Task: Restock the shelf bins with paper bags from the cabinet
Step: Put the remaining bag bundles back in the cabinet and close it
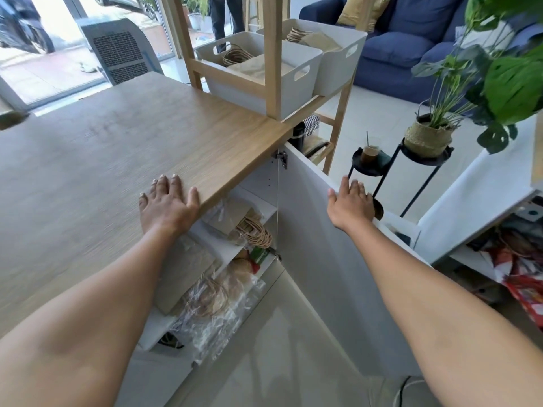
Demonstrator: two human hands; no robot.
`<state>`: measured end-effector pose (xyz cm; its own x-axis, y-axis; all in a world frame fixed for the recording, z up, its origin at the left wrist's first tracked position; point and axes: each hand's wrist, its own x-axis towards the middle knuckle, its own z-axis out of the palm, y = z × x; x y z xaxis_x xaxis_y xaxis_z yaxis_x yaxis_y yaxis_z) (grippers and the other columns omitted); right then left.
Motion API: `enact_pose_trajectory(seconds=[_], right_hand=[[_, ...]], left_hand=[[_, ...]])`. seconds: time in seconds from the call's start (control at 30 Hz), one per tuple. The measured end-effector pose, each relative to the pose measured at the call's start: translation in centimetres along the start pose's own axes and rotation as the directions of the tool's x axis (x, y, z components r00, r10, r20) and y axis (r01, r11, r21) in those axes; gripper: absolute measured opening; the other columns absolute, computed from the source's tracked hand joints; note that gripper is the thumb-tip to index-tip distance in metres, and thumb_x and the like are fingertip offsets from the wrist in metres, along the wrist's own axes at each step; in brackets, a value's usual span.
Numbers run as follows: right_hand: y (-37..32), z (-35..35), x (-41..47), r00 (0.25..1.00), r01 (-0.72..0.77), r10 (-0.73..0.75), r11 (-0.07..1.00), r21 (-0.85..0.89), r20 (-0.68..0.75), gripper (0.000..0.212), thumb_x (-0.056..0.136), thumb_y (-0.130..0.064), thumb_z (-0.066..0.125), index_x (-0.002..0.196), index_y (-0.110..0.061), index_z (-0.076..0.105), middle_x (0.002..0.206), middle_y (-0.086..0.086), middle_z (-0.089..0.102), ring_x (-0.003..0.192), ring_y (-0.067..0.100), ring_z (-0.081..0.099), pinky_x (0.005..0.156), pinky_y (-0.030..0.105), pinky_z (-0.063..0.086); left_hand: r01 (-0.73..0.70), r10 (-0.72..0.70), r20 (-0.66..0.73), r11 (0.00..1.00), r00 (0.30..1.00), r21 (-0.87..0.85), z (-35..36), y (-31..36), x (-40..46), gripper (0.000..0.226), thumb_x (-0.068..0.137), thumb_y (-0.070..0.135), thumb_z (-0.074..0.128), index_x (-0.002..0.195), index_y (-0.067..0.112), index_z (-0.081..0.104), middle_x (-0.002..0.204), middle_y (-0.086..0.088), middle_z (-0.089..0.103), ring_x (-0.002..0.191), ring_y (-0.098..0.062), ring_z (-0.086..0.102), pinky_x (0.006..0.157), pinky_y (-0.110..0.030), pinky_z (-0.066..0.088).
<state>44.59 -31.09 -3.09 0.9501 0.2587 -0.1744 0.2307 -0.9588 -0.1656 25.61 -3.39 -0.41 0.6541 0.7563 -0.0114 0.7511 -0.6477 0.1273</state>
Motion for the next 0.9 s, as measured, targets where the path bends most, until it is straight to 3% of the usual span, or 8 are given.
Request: enact_pose_trajectory(seconds=[0.23,0.5,0.63,0.77,0.9], right_hand=[[-4.3,0.6,-2.8,0.989,-0.13,0.124,0.989,0.071,0.081,0.064,0.102,-0.043,0.011,0.153,-0.008,-0.005,0.161,0.017,0.002,0.149,0.028,0.002,0.121,0.043,0.006],[-9.5,1.5,-5.6,0.969,-0.204,0.153,0.938,0.279,0.193,0.058,0.102,-0.033,0.01,0.153,-0.012,-0.007,0.16,0.014,0.01,0.147,0.03,0.015,0.117,0.045,0.015],[-12.7,1.6,-5.6,0.934,-0.333,0.214,0.815,0.474,0.287,0.055,0.104,-0.025,0.018,0.153,-0.009,-0.003,0.158,0.017,0.015,0.143,0.034,0.024,0.114,0.043,0.022],[-13.9,1.8,-5.8,0.934,-0.301,0.079,0.697,0.65,0.348,0.051,0.104,-0.014,0.021,0.151,0.0,0.008,0.157,0.02,0.019,0.142,0.032,0.026,0.113,0.033,0.025],[-14.9,2.2,-6.7,0.904,-0.333,-0.004,0.62,0.71,0.427,0.055,0.104,-0.038,0.017,0.152,-0.033,-0.011,0.162,0.005,0.002,0.147,0.033,0.015,0.118,0.049,0.016]], left_hand=[[-0.014,0.014,0.006,1.0,1.0,-0.001,-0.2,0.2,-0.2,0.071,0.096,0.059,0.014,0.156,0.02,0.01,0.163,-0.006,0.005,0.151,-0.023,0.004,0.122,-0.043,0.002],[-0.043,0.043,0.057,0.999,0.997,-0.001,-0.2,-0.1,-0.4,0.073,0.096,0.06,0.006,0.155,0.018,0.003,0.163,-0.008,-0.001,0.151,-0.024,-0.002,0.122,-0.045,-0.001],[-0.044,0.045,0.069,0.999,0.997,-0.016,-0.3,-0.2,-0.2,0.072,0.096,0.057,0.007,0.156,0.017,0.001,0.163,-0.008,-0.004,0.15,-0.025,-0.004,0.122,-0.045,-0.002],[-0.046,0.049,0.077,0.998,0.996,-0.034,-0.4,-0.1,-0.4,0.071,0.097,0.056,0.007,0.155,0.017,-0.001,0.163,-0.008,-0.005,0.15,-0.024,-0.006,0.121,-0.044,-0.005],[-0.051,0.053,0.069,0.998,0.996,-0.04,-0.3,-0.1,-0.4,0.071,0.097,0.055,0.008,0.155,0.017,0.0,0.163,-0.008,-0.005,0.15,-0.024,-0.006,0.121,-0.045,-0.005]])
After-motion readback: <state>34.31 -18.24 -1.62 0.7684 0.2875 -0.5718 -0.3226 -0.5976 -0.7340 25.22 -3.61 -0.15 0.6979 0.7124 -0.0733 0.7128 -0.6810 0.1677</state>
